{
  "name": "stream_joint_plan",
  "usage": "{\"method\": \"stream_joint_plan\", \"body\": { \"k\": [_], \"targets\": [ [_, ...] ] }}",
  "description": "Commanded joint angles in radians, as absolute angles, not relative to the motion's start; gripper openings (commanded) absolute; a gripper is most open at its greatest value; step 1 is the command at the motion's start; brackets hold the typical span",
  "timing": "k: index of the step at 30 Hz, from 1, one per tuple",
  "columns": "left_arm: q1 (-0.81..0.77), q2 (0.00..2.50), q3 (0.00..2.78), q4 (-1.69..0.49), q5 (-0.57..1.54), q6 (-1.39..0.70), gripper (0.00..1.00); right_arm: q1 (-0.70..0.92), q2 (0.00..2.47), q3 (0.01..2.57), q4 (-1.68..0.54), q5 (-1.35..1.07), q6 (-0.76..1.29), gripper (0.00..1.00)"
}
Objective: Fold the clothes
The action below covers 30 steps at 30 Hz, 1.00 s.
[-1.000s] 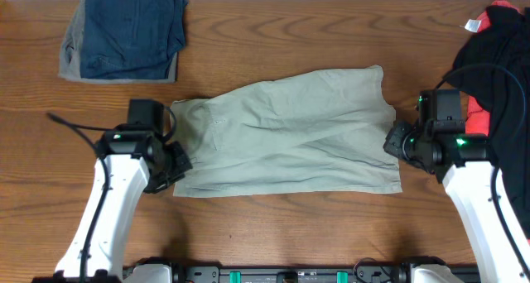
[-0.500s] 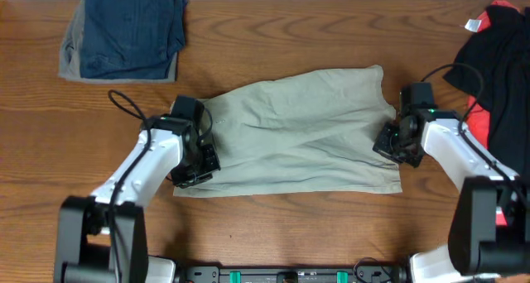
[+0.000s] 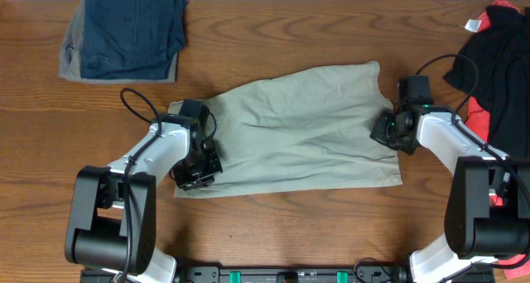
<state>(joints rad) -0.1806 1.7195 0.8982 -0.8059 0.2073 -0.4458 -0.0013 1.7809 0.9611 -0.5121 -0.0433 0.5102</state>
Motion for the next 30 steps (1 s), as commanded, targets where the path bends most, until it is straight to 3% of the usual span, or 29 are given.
{"method": "stream_joint_plan", "body": {
  "k": [1,14,22,25,26,28,30],
  "targets": [
    [-0.179,1.732,0.888,-0.813,0.093,-0.475,0.06,-0.007,1.851,0.935,-0.48,0.024,0.495,0.01],
    [-0.057,1.73,0.89,-0.822,-0.038,-0.474,0.06,-0.043,1.851,0.957,-0.451,0.168,0.495,0.01],
    [-0.054,1.605,0.921,-0.878,-0.034,-0.453,0.06,-0.051,1.815,1.161,-0.719,0.167,0.466,0.02],
    [-0.058,1.517,0.923,-0.889,-0.024,-0.453,0.08,-0.051,1.783,1.235,-0.805,0.142,0.466,0.18],
    [-0.058,1.489,0.923,-0.893,-0.007,-0.448,0.13,-0.051,1.773,1.251,-0.822,0.124,0.466,0.24],
    [-0.058,1.451,0.923,-0.896,0.022,-0.446,0.33,-0.051,1.756,1.27,-0.838,0.076,0.459,0.31],
    [-0.058,1.419,0.923,-0.895,0.04,-0.446,0.61,-0.051,1.745,1.272,-0.833,-0.014,0.429,0.39]
  ]
}}
